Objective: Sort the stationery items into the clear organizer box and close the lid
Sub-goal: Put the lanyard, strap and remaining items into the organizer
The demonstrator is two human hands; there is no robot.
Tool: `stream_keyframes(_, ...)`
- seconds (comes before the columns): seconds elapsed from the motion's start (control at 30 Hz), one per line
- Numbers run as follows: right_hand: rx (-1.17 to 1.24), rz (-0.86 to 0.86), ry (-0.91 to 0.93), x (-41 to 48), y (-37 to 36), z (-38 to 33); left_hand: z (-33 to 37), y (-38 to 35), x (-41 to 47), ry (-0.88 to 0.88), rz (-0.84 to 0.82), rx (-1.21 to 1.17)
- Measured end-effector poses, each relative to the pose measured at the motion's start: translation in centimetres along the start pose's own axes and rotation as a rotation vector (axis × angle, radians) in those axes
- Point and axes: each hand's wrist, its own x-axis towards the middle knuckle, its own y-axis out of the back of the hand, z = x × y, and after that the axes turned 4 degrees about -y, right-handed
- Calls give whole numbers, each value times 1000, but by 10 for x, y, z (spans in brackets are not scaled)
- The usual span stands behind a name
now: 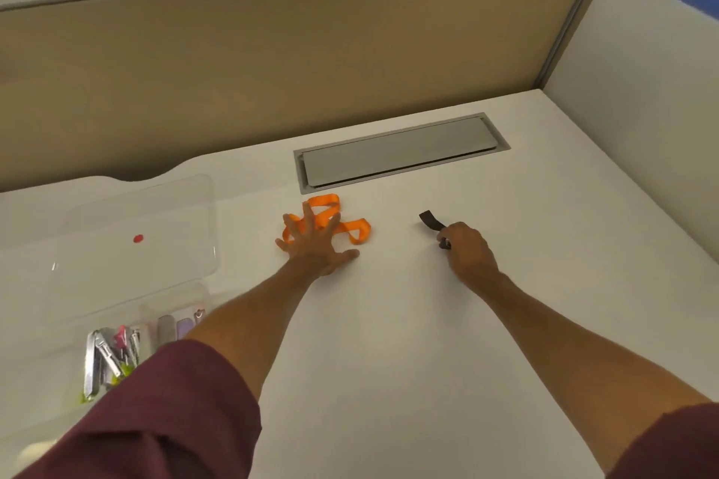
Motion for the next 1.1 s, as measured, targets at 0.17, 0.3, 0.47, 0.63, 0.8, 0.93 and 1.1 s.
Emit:
stream_keyframes(0.17, 182, -109, -147, 14, -1, -26, 4, 3, 6, -14, 101, 35)
stream_keyframes(0.3, 268, -128, -172, 19, 0, -38, 5, 5, 0, -65, 203, -44)
stream_keyframes(0.47, 273, -140, -129, 11, 8, -57, 4, 12, -18, -91, 247, -166)
stream_keyframes(0.63, 269, -142, -67, -8, 17, -92, -8, 22, -42, -110, 322, -229)
stream_keyframes(0.8, 301, -155, 7, -33, 9, -139, -36, 39, -73, -108, 406, -331)
stream_keyframes(0.93, 293, -161, 78, -62, -3, -182, -72, 55, -102, -78, 467, -412)
stream_keyframes(1.1, 278, -148, 154, -108, -20, -236, -134, 74, -150, -45, 518, -491)
